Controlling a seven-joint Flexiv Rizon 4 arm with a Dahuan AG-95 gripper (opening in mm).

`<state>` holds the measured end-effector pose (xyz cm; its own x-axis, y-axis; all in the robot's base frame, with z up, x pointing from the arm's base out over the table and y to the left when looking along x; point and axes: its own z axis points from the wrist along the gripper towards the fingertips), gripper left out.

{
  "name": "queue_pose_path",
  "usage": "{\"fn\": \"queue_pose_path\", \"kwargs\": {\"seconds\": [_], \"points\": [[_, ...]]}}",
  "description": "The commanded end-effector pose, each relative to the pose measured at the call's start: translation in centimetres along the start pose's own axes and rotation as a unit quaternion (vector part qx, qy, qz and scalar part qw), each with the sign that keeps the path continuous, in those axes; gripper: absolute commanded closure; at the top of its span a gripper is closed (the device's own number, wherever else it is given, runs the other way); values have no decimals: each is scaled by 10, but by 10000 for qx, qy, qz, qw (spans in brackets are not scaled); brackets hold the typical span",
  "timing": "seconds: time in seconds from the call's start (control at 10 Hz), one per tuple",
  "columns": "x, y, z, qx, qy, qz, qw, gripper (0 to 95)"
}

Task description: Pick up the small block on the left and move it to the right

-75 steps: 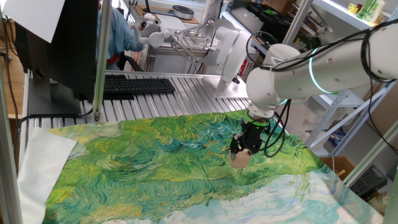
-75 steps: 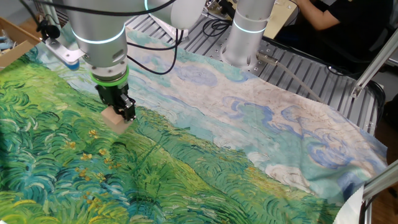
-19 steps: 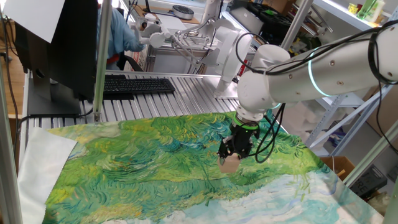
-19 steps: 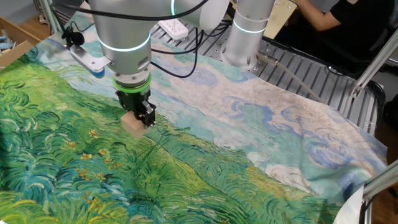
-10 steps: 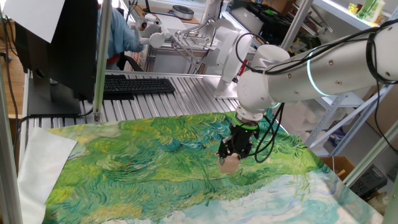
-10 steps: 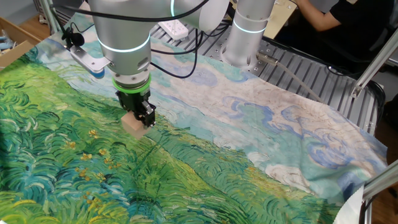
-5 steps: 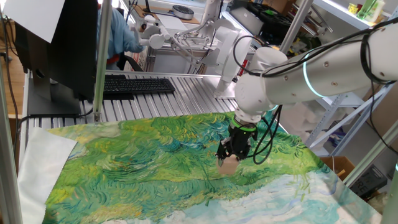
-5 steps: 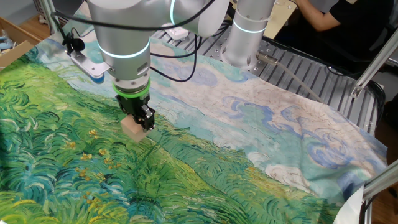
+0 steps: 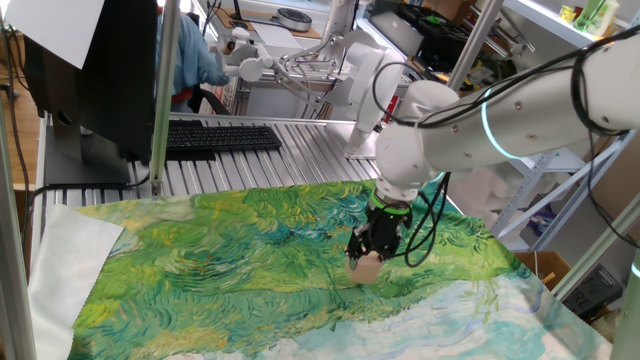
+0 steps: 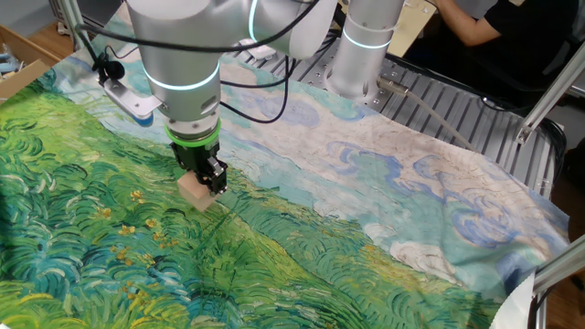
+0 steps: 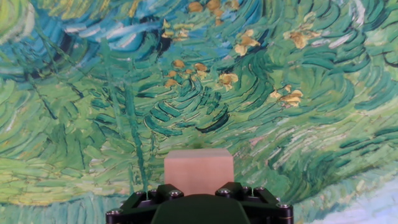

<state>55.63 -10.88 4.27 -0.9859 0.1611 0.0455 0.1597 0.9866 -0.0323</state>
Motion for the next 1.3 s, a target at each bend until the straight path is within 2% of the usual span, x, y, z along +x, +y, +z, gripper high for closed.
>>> {"fn": "queue_pose_path", "kwargs": {"seconds": [0.1, 1.1, 1.2, 1.3], "points": [[1, 0, -2, -15, 32, -2, 10000, 950], [1, 0, -1, 21, 22, -51, 10000, 950], [1, 0, -1, 29, 19, -45, 10000, 760], [1, 0, -1, 38, 17, -41, 10000, 760]]}}
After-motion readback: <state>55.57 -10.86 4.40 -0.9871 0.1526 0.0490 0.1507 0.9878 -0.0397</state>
